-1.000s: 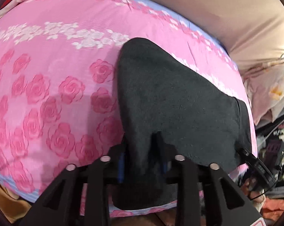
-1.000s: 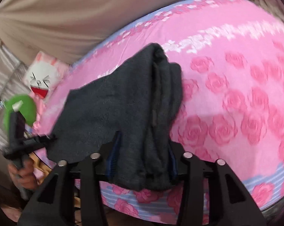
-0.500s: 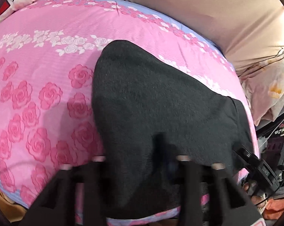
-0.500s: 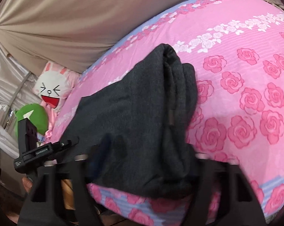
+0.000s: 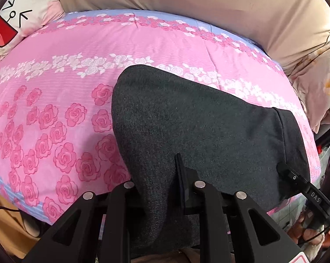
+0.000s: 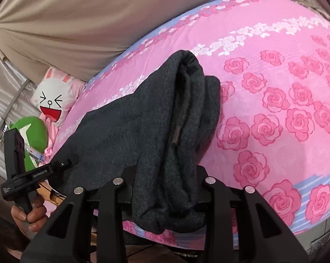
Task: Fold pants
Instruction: 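Lift the folded pants up off the bedspread with both tools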
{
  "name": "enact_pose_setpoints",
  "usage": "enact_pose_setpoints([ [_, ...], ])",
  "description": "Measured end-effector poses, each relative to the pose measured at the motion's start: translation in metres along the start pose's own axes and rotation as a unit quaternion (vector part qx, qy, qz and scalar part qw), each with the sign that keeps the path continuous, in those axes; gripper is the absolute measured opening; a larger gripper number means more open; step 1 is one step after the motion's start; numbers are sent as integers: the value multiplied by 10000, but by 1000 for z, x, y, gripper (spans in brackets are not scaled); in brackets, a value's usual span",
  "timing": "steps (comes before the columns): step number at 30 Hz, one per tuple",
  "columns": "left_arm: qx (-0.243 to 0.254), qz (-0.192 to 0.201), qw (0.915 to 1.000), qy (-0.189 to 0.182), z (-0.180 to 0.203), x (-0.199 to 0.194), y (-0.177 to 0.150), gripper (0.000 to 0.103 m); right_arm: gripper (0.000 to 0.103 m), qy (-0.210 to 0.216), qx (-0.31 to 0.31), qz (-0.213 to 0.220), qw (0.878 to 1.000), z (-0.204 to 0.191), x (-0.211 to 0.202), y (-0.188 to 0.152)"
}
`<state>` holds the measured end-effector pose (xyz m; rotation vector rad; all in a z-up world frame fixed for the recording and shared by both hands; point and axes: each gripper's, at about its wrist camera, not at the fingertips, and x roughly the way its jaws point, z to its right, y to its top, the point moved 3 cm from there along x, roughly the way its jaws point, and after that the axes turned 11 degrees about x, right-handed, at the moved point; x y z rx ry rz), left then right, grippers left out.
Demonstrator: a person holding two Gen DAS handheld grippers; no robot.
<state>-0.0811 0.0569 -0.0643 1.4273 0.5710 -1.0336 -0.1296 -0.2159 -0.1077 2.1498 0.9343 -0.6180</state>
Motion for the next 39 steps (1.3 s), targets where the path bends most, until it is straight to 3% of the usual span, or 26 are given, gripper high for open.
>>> enact_pose_setpoints([
  [7,141,329,9993,78,13,-24,4,15,29,-151,-521,337,9980,-20,-18,-5],
  [12,335,691,9970,-102,24,-60,7,14,28,-26,-756,536,9957,-41,-43,-6],
  [18,538,1401,9885,-184,31,-122,16,14,28,298,-1108,1086,9874,-76,-97,0],
  [22,723,2005,9768,-185,38,-166,25,14,28,549,-1369,1578,9764,-101,-135,10],
  [25,862,2530,9635,-152,43,-202,32,14,28,713,-1619,1970,9643,-120,-162,17],
  [30,1051,3460,9323,-43,51,-261,46,14,28,1012,-2038,2714,9352,-159,-204,31],
  [39,1316,4936,8590,335,66,-337,78,14,29,1392,-2568,3879,8742,-211,-261,63],
])
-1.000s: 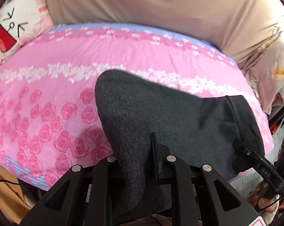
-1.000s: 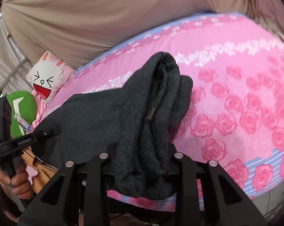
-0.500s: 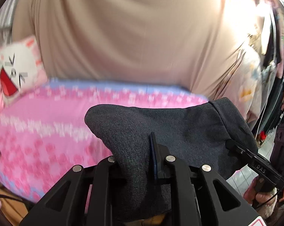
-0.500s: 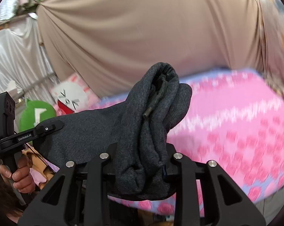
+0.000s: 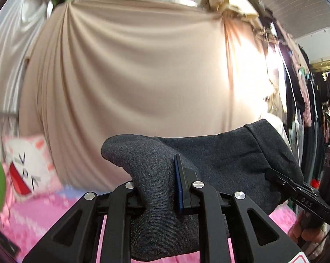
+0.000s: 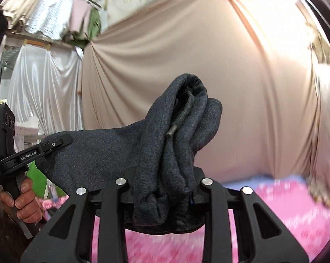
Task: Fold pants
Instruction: 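Lift the folded pants up off the bedspread with both tools, then lower the folded pants onto the bedspread with both tools and open them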
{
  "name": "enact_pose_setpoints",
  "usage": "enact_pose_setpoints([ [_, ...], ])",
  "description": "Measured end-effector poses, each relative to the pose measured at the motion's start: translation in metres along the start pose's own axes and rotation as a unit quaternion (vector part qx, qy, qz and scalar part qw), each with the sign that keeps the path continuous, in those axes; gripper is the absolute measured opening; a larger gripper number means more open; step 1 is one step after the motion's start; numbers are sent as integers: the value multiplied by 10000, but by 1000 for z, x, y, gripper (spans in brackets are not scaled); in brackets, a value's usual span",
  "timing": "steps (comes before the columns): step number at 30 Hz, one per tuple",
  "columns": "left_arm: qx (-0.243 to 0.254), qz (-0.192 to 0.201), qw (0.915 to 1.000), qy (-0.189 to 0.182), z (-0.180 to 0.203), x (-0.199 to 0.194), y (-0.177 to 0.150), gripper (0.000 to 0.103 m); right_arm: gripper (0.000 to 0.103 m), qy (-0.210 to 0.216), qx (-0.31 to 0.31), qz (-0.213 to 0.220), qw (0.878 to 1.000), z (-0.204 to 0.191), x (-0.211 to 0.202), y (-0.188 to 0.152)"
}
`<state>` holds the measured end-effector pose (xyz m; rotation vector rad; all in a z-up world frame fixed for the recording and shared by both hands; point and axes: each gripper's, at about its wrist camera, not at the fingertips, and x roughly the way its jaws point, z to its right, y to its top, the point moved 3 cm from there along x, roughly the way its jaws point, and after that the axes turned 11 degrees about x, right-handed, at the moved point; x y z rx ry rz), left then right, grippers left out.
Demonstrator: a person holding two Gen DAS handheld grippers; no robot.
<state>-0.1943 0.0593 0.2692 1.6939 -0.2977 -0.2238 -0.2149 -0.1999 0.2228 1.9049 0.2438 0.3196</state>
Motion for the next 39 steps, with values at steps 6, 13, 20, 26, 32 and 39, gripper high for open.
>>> enact_pose_setpoints([
  [6,91,479,9985,233,-12,21,29,14,29,110,-284,540,9981,-7,25,39],
  [13,297,518,9963,617,-24,83,42,15,29,105,-100,564,9983,17,85,62],
  [20,264,41,9969,744,-45,179,5,16,29,54,383,192,9991,69,170,42],
  [26,251,-560,9956,707,-61,272,-63,16,29,-232,838,-415,9953,127,245,-18],
  [32,-84,-1709,9841,473,-75,360,-180,23,34,-809,1375,-1386,9774,196,308,-122],
  [39,-656,-3971,9153,160,-84,407,-355,23,44,-2131,1372,-2658,9301,275,310,-237],
])
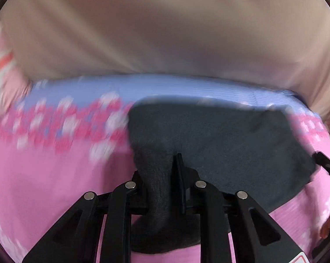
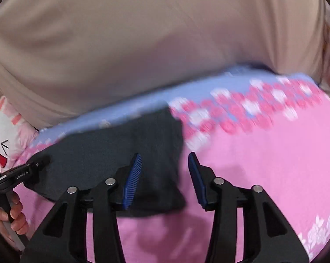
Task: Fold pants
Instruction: 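Lower the folded pants onto the bedspread with both tools and open them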
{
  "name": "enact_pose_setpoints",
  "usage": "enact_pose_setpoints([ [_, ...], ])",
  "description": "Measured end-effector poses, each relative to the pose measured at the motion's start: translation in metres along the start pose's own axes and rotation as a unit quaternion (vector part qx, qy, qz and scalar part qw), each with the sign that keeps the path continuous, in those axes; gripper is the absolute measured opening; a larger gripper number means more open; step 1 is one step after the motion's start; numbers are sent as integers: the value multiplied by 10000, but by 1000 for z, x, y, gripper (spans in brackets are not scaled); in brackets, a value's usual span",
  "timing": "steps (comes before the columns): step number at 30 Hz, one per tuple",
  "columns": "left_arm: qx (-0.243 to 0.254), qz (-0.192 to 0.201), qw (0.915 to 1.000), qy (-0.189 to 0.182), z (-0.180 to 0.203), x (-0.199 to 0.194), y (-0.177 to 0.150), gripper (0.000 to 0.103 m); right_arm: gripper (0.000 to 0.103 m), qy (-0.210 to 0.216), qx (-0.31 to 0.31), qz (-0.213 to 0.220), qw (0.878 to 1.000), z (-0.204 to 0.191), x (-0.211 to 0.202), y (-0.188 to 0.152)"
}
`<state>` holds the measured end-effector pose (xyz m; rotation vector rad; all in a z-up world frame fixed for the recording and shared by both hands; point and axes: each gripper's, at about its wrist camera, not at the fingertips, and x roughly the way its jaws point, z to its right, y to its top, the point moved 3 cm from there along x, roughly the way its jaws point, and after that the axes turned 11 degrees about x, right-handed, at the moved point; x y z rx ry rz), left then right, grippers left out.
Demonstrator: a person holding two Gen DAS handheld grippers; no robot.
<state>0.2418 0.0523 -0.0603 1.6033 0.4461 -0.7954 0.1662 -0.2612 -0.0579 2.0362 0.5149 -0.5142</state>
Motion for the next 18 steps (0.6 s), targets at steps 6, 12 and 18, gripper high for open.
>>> enact_pose_setpoints([
  [6,-766,660,9947,-158,-20,-49,-1,70,51,543,66,-291,9981,-14,1,14],
  [12,-991,-182,9948,-116,-15,-9,-10,67,20,102,-464,-581,9972,-29,29,-6],
  [18,-572,-65,9975,404,-7,-18,-14,69,1,80,-244,-394,9989,-16,4,1],
])
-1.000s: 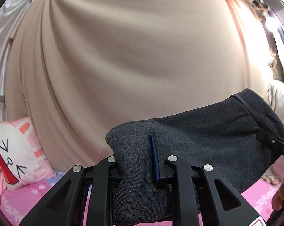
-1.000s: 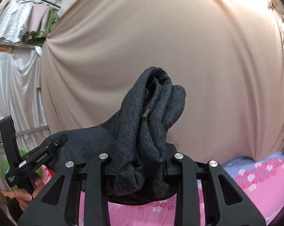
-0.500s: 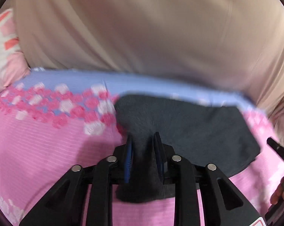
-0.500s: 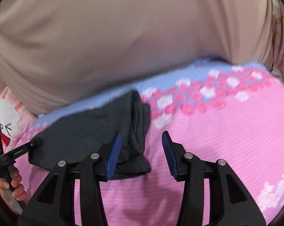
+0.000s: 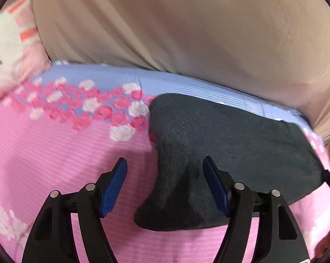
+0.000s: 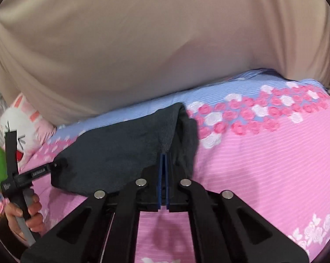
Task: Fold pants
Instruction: 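Lower the folded pants onto the bedspread with both tools and open them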
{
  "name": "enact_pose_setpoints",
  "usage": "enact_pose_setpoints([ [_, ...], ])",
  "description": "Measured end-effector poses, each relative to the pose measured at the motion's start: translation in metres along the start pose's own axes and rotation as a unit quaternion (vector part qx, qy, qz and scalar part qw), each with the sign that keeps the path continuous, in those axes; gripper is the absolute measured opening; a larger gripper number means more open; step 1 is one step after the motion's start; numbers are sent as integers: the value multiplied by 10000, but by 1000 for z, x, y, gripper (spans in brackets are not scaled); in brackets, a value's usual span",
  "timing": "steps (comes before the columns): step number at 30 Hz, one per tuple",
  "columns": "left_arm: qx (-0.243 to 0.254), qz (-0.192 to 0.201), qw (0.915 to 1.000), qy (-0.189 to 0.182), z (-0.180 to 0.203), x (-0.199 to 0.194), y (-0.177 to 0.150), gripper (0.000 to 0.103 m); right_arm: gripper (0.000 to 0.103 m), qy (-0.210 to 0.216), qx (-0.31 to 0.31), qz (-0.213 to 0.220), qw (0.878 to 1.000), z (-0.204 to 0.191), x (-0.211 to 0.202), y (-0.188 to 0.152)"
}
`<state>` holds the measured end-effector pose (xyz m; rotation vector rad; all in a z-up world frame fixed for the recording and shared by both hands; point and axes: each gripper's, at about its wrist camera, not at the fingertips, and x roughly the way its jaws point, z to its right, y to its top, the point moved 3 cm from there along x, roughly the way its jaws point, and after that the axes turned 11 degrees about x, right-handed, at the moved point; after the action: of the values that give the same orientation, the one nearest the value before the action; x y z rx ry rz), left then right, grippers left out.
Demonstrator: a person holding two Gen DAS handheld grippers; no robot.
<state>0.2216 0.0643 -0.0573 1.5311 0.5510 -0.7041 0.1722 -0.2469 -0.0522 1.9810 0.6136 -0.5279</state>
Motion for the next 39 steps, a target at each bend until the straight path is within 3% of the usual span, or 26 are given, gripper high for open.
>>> enact_pose_setpoints([
  [1,63,-69,9999,84,0,7,1,69,4,-254,-27,-235,9994,8,16,-7],
  [3,36,-360,9993,41,0,16,-4,69,14,-114,339,-162,9992,17,10,-10],
  [4,-45,-366,9993,-55,-2,15,-5,70,23,-11,509,-149,9986,17,2,-7],
  [5,-199,-336,9990,-232,-7,9,-7,77,41,52,533,-94,9985,16,-3,-5],
  [6,-298,-359,9985,-289,-10,8,-9,87,52,82,503,-24,9987,13,-9,-3],
  [7,-469,-390,9975,-369,-16,6,-13,87,65,79,473,-32,9988,12,-8,-2],
  [8,-745,-446,9949,-511,-25,6,-19,87,67,93,460,-105,9988,11,-4,-2],
  [10,-1139,-620,9892,-681,-37,14,-28,87,67,157,531,-371,9978,10,9,-5],
  [11,-1263,-452,9878,-791,-42,13,-30,87,66,153,564,-541,9968,11,19,-8],
  [12,-1274,-438,9883,-717,-45,14,-30,78,60,184,598,-683,9957,12,28,-12],
  [13,-1254,-459,9876,-821,-45,16,-30,70,46,265,649,-831,9941,9,34,-16],
  [14,-1237,-451,9852,-1099,-42,18,-28,28,35,272,582,-773,9949,6,33,-16],
  [15,-1319,-624,9765,-1588,-39,22,-27,11,29,307,543,-805,9948,3,32,-14],
  [17,-1669,-673,9669,-1811,-46,16,-22,6,23,501,560,-633,9952,-6,14,-7],
  [19,-1954,-722,9558,-2075,-55,8,-19,7,23,612,493,-452,9959,-12,-6,-3],
  [21,-2124,-1324,9508,-1824,-66,23,-30,17,24,541,489,-593,9956,-7,-6,-12],
  [22,-2100,-1486,9503,-1755,-68,32,-37,20,28,297,423,-818,9953,0,6,-22],
  [23,-2064,-1326,9517,-1846,-71,30,-39,20,34,99,360,-911,9951,6,14,-30],
  [24,-2020,-1369,9527,-1810,-70,25,-38,24,35,217,459,-758,9958,12,10,-34],
  [26,-1966,-1311,9616,-1393,-71,7,-34,34,35,180,602,-550,9965,13,-5,-29],
  [28,-1736,-980,9737,-1102,-66,-18,-24,29,27,137,395,-184,9990,3,-26,-21],
  [30,-1499,-671,9817,-967,-57,-33,-16,29,12,257,202,-44,9995,-10,-38,-15],
  [32,-1141,-549,9894,-712,-37,-35,-10,29,9,111,-183,-60,9998,-25,-31,-15],
  [35,-804,-988,9909,-424,-16,2,-19,31,7,-450,-348,-471,9973,-17,12,-26],
  [36,-776,-1045,9909,-330,-20,10,-25,35,5,-373,-215,-459,9980,-12,12,-26],
  [39,-824,-841,9923,-377,-22,-7,-27,32,8,-142,-57,-245,9996,-15,-15,-24],
])
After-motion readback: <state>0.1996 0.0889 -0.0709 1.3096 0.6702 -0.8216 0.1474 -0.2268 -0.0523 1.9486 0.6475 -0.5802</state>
